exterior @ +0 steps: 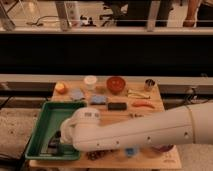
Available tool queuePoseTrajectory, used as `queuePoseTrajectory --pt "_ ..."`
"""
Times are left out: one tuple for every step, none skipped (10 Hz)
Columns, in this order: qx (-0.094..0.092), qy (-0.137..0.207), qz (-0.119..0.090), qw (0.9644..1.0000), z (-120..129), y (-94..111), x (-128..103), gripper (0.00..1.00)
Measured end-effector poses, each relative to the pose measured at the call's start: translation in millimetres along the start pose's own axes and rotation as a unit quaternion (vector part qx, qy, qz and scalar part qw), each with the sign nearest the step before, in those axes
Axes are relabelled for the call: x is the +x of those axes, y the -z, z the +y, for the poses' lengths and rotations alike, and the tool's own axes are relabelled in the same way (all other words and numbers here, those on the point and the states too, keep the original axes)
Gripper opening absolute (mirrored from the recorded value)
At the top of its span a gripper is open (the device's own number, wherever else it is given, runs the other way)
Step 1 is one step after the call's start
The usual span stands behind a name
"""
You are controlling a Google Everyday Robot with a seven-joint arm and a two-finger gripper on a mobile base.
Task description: Wipe tray with brush
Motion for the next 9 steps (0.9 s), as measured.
queuePoseTrajectory --pt "0.004 -0.005 0.008 1.0000 1 4 7 0.00" --pt "0.006 -0.007 0.016 0.9998 3 7 12 0.00" --pt "0.008 -0.010 0.024 0.9996 4 9 18 0.00" --pt "0.011 -0.012 0.030 0.9994 3 11 22 0.00" --pt "0.012 -0.012 0.035 0.9992 2 12 25 0.00" --pt "0.013 -0.012 0.039 0.9991 1 12 28 0.00" --pt "0.016 -0.008 0.047 0.9987 -4 12 33 0.00" --pt "0.018 -0.007 0.051 0.9985 -7 12 36 0.00" --pt "0.021 -0.003 0.059 0.9981 -15 12 43 0.00"
